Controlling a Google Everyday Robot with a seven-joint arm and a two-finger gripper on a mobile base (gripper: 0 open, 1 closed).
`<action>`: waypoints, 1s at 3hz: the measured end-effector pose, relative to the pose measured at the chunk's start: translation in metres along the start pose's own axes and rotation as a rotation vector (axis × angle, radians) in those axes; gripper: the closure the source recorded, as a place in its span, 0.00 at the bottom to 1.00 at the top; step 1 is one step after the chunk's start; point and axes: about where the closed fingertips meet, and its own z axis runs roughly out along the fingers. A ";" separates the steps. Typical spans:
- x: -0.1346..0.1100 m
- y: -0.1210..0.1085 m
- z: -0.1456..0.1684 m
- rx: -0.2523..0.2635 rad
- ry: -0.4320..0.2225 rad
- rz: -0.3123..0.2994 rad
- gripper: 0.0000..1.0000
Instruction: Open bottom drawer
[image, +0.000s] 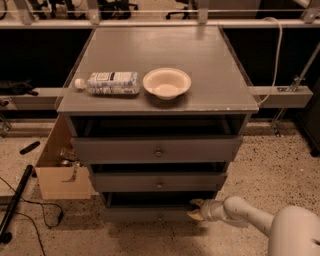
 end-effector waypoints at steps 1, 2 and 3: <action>-0.001 0.000 -0.001 0.000 0.000 0.000 1.00; 0.014 0.024 -0.024 -0.026 0.003 0.016 1.00; 0.009 0.023 -0.028 -0.026 0.003 0.016 0.86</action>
Offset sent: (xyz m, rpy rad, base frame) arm -0.4130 -0.1788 0.0680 0.1227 0.3450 0.0782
